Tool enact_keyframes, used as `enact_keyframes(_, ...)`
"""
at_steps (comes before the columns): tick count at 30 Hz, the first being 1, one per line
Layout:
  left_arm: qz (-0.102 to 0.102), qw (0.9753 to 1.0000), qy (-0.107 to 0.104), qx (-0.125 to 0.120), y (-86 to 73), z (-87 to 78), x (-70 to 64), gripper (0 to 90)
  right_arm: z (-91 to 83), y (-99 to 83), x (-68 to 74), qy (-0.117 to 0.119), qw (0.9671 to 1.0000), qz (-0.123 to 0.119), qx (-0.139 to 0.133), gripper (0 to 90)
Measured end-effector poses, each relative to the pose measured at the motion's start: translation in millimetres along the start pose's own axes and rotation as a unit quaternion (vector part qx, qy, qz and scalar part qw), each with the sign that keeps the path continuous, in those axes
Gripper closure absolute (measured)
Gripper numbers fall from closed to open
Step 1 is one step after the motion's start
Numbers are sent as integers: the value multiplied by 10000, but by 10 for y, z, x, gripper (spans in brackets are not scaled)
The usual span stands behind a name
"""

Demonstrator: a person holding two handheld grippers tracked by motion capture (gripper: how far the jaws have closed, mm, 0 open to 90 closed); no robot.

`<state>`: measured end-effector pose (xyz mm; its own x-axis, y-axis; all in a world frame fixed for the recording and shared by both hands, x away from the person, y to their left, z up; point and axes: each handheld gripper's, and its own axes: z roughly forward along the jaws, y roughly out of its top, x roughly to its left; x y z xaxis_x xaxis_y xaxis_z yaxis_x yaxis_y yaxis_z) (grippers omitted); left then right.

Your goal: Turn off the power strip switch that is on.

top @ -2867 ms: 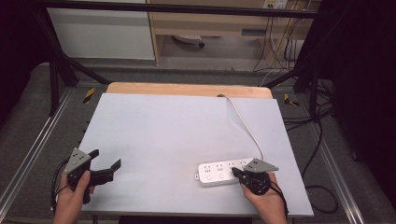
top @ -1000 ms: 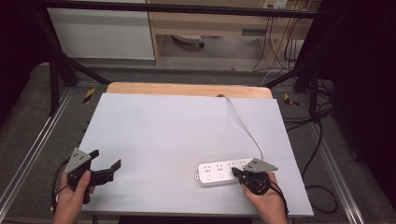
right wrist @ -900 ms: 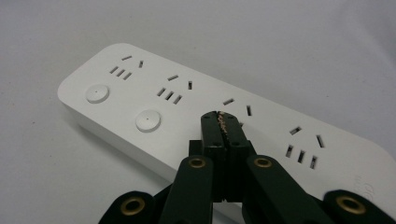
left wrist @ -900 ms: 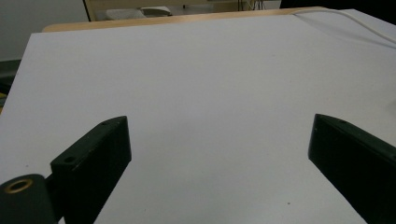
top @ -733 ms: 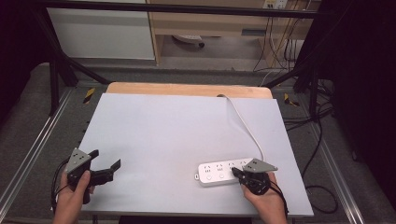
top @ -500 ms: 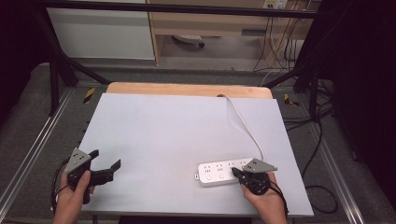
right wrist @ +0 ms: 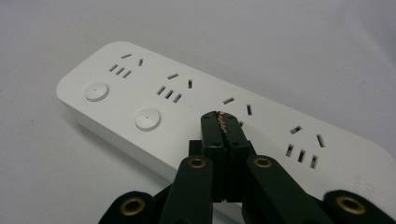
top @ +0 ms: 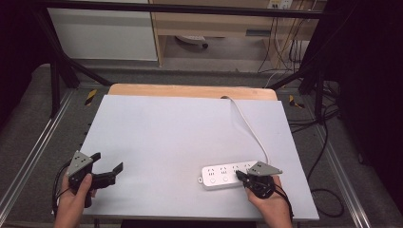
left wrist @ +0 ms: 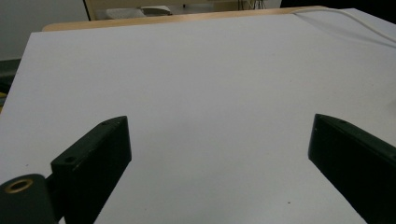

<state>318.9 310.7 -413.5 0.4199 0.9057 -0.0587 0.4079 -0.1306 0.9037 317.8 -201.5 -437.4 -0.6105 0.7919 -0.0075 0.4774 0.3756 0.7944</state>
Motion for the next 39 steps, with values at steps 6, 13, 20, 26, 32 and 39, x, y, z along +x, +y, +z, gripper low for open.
enact_keyframes(6,-11,10000,-1,-4,0,-1,0,58,0,1,-2,0,10000,1,-2,900)
enact_keyframes(13,-12,10000,-1,5,-1,0,1,58,-2,1,-1,2,10000,20,-3,900)
enact_keyframes(20,-12,10000,4,12,-2,1,1,58,-2,0,0,-2,10000,15,-6,900)
enact_keyframes(26,-5,10000,7,29,-4,7,0,58,-3,2,-6,10,10000,20,-5,900)
enact_keyframes(32,-12,10000,10,32,-4,5,5,59,-2,5,-5,5,10000,15,-1,900)
enact_keyframes(39,-6,10000,11,32,-4,7,9,59,-2,10,-14,28,10000,36,21,900)
